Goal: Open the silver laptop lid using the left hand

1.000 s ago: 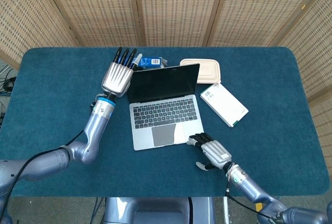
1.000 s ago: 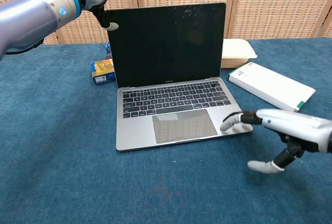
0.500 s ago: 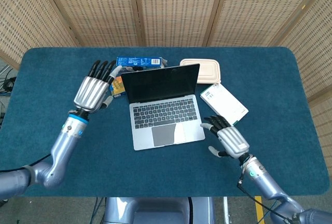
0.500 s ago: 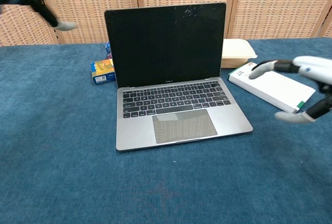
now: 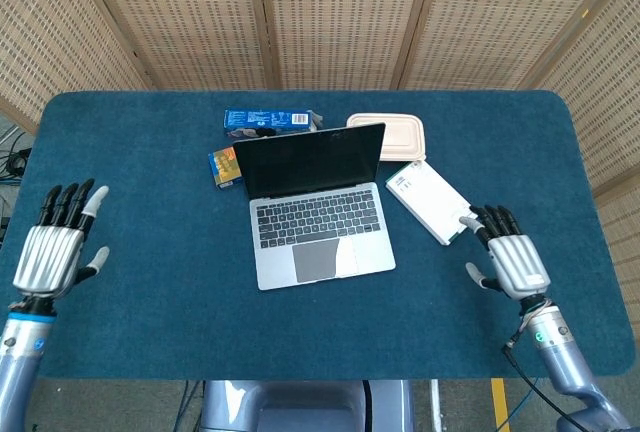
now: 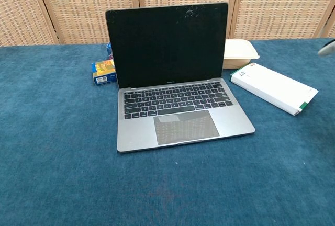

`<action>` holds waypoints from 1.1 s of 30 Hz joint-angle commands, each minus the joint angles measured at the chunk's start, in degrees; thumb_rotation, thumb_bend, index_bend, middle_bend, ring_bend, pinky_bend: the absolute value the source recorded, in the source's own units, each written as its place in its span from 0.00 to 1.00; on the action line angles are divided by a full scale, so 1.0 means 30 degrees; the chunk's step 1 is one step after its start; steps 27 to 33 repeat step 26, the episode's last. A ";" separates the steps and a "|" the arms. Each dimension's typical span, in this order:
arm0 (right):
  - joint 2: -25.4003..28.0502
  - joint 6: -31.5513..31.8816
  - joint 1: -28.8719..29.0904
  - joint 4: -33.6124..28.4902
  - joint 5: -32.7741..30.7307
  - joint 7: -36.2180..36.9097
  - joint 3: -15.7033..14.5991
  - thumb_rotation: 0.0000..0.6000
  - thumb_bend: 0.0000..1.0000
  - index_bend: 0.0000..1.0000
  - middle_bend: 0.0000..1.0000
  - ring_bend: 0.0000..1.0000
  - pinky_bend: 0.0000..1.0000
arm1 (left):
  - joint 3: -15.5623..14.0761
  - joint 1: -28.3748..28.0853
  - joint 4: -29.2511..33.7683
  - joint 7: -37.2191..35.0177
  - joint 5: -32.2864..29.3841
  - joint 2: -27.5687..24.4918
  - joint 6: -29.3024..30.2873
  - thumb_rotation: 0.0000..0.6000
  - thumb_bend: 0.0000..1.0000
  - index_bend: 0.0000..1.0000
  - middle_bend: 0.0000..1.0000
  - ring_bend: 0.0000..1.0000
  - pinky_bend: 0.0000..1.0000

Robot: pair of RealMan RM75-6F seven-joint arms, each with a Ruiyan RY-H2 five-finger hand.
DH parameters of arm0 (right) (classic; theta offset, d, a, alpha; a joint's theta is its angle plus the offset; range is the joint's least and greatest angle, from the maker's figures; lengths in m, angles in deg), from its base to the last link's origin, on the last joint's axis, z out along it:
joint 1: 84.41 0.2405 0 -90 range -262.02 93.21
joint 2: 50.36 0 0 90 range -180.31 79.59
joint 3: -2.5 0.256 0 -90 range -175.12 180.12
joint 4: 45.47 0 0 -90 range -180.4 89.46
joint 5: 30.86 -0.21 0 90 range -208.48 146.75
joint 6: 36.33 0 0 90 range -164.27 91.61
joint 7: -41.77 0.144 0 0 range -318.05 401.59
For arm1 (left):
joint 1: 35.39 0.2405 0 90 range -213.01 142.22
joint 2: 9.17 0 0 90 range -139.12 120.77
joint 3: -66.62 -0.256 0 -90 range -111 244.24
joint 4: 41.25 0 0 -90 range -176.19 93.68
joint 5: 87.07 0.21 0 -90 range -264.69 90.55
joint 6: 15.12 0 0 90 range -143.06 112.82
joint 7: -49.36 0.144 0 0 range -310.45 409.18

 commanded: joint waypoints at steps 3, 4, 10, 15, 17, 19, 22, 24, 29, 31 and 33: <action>0.0127 0.1247 -0.1325 -0.0378 -0.0633 -0.1493 -0.0305 1.00 0.37 0.17 0.11 0.00 0.00 | -0.0912 0.2719 -0.1350 -0.1956 0.1065 0.0399 0.2533 1.00 0.32 0.04 0.00 0.00 0.00; 0.0181 0.1616 -0.1788 -0.0433 -0.0892 -0.1797 -0.0446 1.00 0.37 0.17 0.11 0.00 0.00 | -0.1076 0.3339 -0.1520 -0.2246 0.0894 0.0437 0.2855 1.00 0.32 0.04 0.00 0.00 0.00; 0.0192 0.3098 -0.3044 -0.0827 -0.1166 -0.2386 -0.0464 1.00 0.37 0.17 0.11 0.00 0.00 | -0.1560 0.4510 -0.1994 -0.2534 0.1108 0.0448 0.2643 1.00 0.32 0.04 0.00 0.00 0.00; 0.0157 0.3879 -0.3720 -0.1039 -0.1294 -0.2921 -0.0362 1.00 0.37 0.17 0.11 0.00 0.00 | -0.1439 0.4964 -0.2028 -0.2522 0.1283 0.0573 0.2363 1.00 0.32 0.04 0.00 0.00 0.00; 0.0138 0.4107 -0.3934 -0.1121 -0.1337 -0.2999 -0.0273 1.00 0.37 0.17 0.11 0.00 0.00 | -0.1302 0.5122 -0.1961 -0.2515 0.1406 0.0627 0.2367 1.00 0.33 0.04 0.00 0.00 0.00; 0.0139 0.4200 -0.4081 -0.1198 -0.1326 -0.2980 -0.0214 1.00 0.37 0.17 0.11 0.00 0.00 | -0.1170 0.5213 -0.1865 -0.2544 0.1553 0.0641 0.2295 1.00 0.33 0.04 0.00 0.00 0.00; 0.0129 0.4274 -0.4206 -0.1209 -0.1190 -0.2904 -0.0161 1.00 0.37 0.17 0.11 0.00 0.00 | -0.1017 0.5245 -0.1798 -0.2502 0.1845 0.0631 0.2172 1.00 0.33 0.04 0.00 0.00 0.00; 0.0136 0.4291 -0.4281 -0.1235 -0.1137 -0.2895 -0.0104 1.00 0.37 0.17 0.11 0.00 0.00 | -0.0888 0.5239 -0.1733 -0.2398 0.2034 0.0627 0.2043 1.00 0.33 0.04 0.00 0.00 0.00; 0.0136 0.4263 -0.4328 -0.1238 -0.1139 -0.2905 -0.0044 1.00 0.37 0.17 0.11 0.00 0.00 | -0.0794 0.5232 -0.1688 -0.2362 0.2171 0.0613 0.1903 1.00 0.33 0.04 0.00 0.00 0.00; 0.0136 0.4263 -0.4328 -0.1238 -0.1139 -0.2905 -0.0044 1.00 0.37 0.17 0.11 0.00 0.00 | -0.0794 0.5232 -0.1688 -0.2362 0.2171 0.0613 0.1903 1.00 0.33 0.04 0.00 0.00 0.00; 0.0136 0.4263 -0.4328 -0.1238 -0.1139 -0.2905 -0.0044 1.00 0.37 0.17 0.11 0.00 0.00 | -0.0794 0.5232 -0.1688 -0.2362 0.2171 0.0613 0.1903 1.00 0.33 0.04 0.00 0.00 0.00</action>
